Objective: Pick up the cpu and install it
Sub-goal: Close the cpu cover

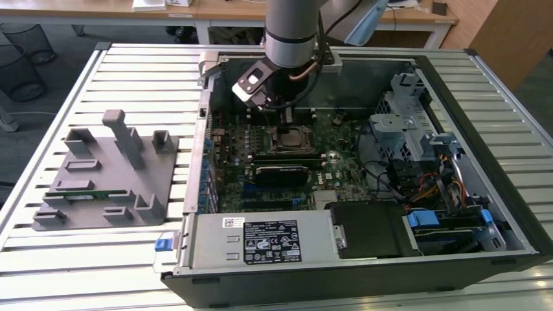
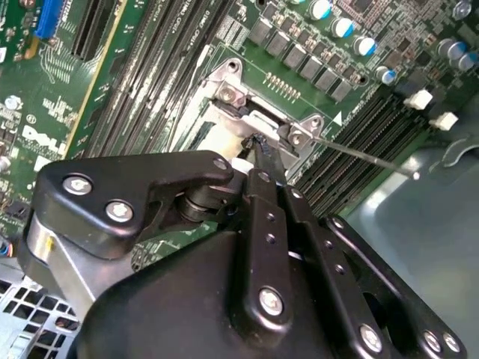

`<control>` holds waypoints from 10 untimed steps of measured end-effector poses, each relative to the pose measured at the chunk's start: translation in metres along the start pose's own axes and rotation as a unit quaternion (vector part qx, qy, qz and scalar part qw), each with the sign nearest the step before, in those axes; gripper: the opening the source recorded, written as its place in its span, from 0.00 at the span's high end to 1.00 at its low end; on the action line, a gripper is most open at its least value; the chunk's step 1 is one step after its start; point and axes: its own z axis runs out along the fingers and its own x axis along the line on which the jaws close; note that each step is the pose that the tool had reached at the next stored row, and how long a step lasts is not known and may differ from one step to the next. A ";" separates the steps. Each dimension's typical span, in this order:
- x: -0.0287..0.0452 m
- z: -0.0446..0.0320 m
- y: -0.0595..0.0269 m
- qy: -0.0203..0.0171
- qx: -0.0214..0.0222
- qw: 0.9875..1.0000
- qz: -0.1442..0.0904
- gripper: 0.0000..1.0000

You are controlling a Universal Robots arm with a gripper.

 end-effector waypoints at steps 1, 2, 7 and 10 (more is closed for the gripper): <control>0.0000 0.0013 -0.0003 0.000 0.000 1.000 0.000 0.89; 0.0000 0.0030 -0.0003 0.000 0.000 1.000 0.000 0.89; 0.0001 0.0096 -0.0022 0.000 0.000 1.000 -0.001 0.89; 0.0001 0.0123 -0.0025 0.000 0.000 1.000 -0.001 0.89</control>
